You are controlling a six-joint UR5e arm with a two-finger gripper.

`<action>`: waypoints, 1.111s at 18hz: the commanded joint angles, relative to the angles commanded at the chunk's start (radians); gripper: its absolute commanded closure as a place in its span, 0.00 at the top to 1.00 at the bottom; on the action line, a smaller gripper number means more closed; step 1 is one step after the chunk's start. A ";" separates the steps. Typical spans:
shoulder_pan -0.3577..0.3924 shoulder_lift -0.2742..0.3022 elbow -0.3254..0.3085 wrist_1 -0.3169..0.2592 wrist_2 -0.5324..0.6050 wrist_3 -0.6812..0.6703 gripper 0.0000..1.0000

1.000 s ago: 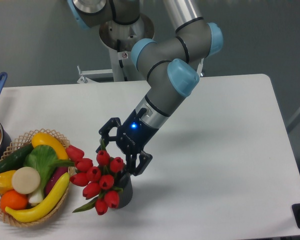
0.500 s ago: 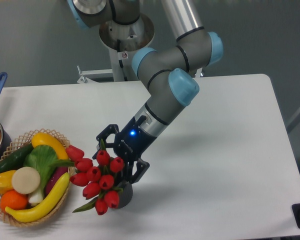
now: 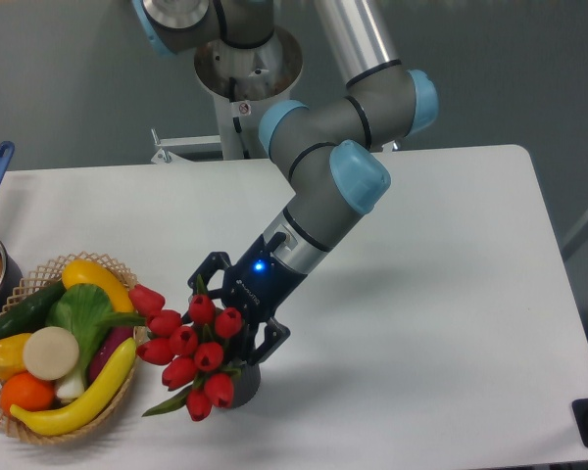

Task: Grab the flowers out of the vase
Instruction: 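Close the gripper on the tulip stems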

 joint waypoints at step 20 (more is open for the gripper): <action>0.020 0.021 0.044 0.000 -0.100 -0.104 0.54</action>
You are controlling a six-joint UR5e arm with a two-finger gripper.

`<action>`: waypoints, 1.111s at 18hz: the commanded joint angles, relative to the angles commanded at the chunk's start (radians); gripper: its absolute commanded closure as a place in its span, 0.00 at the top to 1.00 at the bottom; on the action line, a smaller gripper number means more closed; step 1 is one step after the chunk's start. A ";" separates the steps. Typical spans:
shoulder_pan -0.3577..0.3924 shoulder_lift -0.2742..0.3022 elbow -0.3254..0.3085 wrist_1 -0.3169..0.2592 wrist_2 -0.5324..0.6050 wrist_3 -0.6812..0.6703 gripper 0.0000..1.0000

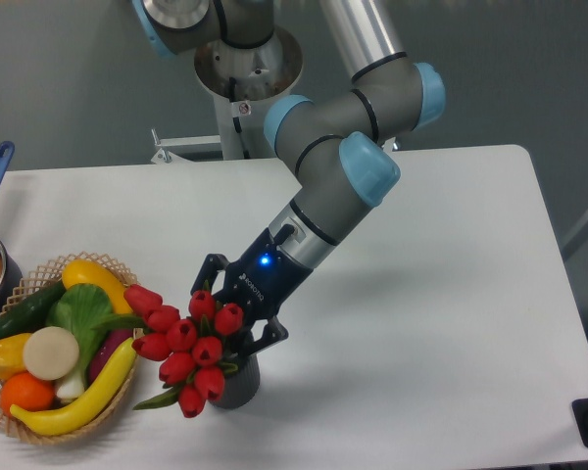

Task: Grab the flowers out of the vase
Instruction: 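Lift the gripped tulips straight up out of the vase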

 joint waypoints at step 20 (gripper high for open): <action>0.032 0.118 0.026 0.002 -0.094 -0.095 0.54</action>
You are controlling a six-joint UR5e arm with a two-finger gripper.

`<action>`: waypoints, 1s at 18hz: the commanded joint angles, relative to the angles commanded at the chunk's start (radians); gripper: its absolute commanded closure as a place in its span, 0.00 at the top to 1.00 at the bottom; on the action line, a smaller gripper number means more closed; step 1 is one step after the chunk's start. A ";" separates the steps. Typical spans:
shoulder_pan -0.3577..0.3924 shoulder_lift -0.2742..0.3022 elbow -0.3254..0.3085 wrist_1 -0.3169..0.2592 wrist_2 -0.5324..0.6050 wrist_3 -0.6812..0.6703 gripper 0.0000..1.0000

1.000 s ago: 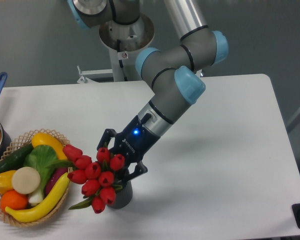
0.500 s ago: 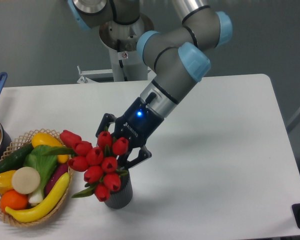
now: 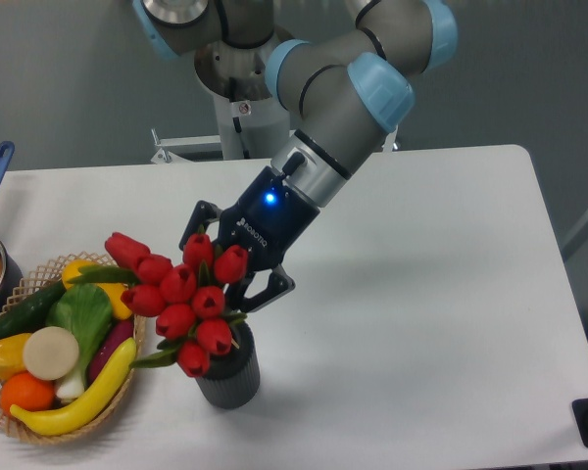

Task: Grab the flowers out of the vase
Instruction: 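Lift the gripped tulips straight up out of the vase, then carry the tulip bunch up and away from the vase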

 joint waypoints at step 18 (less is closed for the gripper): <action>0.104 0.060 0.054 -0.002 -0.006 -0.144 0.53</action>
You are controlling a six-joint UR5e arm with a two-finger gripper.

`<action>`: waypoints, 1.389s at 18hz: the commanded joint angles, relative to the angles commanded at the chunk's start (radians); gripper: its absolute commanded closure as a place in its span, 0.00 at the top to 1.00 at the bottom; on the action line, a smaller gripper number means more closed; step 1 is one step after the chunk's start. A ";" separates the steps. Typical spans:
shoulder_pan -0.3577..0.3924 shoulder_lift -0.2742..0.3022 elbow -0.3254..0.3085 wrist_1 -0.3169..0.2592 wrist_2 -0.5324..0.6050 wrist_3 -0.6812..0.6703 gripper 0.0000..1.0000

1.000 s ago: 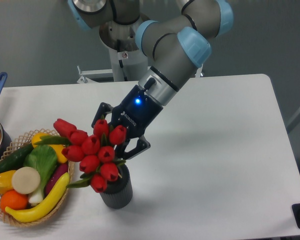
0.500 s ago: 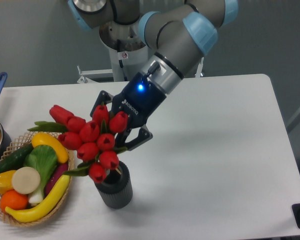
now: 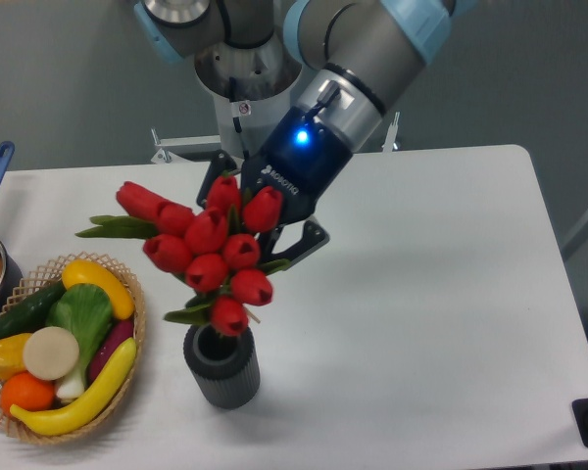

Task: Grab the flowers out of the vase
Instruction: 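Carry the tulip bunch up and away from the vase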

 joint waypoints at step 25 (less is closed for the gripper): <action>0.230 -0.127 0.063 0.002 0.011 0.043 0.53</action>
